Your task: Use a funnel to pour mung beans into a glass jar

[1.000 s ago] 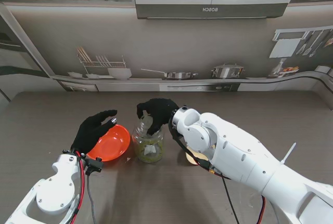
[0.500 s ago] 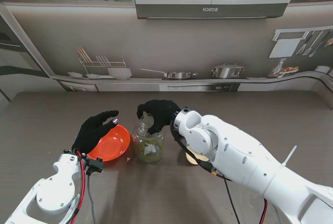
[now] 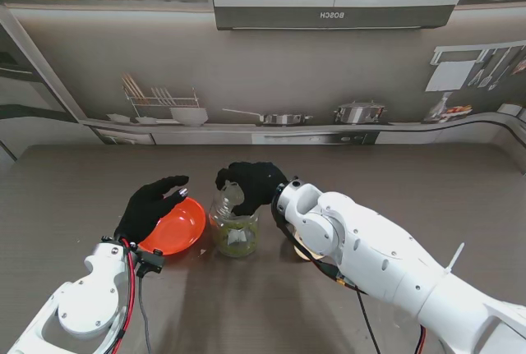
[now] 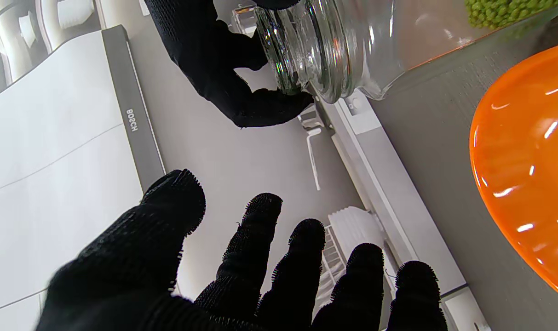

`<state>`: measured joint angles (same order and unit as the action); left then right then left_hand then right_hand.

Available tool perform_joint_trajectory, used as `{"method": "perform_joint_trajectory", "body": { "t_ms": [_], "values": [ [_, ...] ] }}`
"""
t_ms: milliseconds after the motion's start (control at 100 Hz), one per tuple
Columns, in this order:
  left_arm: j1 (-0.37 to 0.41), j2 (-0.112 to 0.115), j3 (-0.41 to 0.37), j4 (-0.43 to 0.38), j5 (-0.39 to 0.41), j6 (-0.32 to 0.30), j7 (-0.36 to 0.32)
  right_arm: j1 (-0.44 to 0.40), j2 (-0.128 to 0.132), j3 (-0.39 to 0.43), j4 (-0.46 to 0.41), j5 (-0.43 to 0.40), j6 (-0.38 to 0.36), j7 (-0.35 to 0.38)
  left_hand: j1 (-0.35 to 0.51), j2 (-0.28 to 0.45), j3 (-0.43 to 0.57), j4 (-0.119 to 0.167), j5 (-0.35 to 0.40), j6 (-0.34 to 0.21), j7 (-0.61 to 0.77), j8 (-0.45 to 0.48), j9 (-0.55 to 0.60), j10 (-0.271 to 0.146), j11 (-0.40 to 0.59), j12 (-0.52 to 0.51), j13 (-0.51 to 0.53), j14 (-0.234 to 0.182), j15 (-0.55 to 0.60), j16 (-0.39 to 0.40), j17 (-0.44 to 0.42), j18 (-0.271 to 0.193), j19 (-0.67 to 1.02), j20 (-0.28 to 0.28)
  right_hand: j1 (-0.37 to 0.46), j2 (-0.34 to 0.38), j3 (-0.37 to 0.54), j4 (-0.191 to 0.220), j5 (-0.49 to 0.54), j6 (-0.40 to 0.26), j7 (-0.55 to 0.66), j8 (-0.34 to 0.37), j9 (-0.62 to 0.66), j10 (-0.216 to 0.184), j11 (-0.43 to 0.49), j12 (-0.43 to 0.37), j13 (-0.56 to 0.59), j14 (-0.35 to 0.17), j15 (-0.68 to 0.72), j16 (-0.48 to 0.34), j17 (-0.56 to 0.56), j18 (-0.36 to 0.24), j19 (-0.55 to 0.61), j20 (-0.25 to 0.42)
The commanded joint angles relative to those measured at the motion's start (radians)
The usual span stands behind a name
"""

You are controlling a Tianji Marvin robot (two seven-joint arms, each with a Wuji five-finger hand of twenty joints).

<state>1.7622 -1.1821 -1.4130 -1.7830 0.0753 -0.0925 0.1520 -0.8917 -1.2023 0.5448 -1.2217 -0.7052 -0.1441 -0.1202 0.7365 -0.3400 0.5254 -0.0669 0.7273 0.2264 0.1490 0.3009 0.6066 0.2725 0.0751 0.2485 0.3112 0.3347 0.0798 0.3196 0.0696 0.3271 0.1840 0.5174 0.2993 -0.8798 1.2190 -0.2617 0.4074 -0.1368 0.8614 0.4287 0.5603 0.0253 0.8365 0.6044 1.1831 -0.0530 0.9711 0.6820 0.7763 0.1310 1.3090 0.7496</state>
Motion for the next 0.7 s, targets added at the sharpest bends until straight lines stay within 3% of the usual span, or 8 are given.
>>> {"method": "perform_joint_trajectory", "body": {
  "t_ms": [0, 150, 690],
  "values": [
    [0.001, -0.001, 0.002, -0.002, -0.004, 0.004, -0.022, -0.013, 0.010, -0.001, 0.020, -0.008, -0.004, 0.006, -0.001, 0.047, -0.028, -0.008, 0.016, 0.001, 0.003, 0.004, -0.015, -0.004, -0.014, -0.002, -0.018, 0.000, -0.015, -0.012, -0.019, -0.037, -0.022, 0.018, 0.075, 0.057, 0.131, 0.138, 0.016, 0.009, 0.094, 0.059, -0.014, -0.012, -0.021, -0.028, -0.018, -0.019, -0.025, -0.018, -0.020, 0.038, -0.018, -0.006],
    [0.000, 0.000, 0.002, -0.002, -0.006, 0.006, -0.027, -0.026, 0.009, 0.001, 0.034, -0.047, -0.011, -0.055, -0.001, 0.047, -0.029, -0.008, 0.023, 0.003, 0.005, 0.005, -0.014, -0.003, -0.013, -0.002, -0.017, 0.003, -0.015, -0.012, -0.018, -0.036, -0.022, 0.018, 0.030, 0.033, 0.114, 0.124, 0.006, 0.001, 0.075, 0.045, -0.011, -0.016, -0.058, -0.070, -0.027, 0.004, -0.091, -0.041, -0.026, 0.051, -0.035, -0.015],
    [0.001, 0.001, 0.003, -0.004, -0.012, 0.015, -0.035, -0.034, 0.020, -0.001, 0.028, -0.064, -0.023, -0.043, 0.000, 0.049, -0.031, -0.007, 0.027, 0.006, 0.006, 0.006, -0.010, 0.001, -0.013, -0.001, -0.015, 0.003, -0.015, -0.011, -0.017, -0.035, -0.022, 0.018, -0.060, 0.081, 0.027, 0.119, -0.112, -0.020, -0.025, -0.006, -0.099, -0.032, -0.140, -0.157, -0.098, 0.061, -0.231, -0.091, -0.072, 0.082, -0.096, -0.031]
  ]
}}
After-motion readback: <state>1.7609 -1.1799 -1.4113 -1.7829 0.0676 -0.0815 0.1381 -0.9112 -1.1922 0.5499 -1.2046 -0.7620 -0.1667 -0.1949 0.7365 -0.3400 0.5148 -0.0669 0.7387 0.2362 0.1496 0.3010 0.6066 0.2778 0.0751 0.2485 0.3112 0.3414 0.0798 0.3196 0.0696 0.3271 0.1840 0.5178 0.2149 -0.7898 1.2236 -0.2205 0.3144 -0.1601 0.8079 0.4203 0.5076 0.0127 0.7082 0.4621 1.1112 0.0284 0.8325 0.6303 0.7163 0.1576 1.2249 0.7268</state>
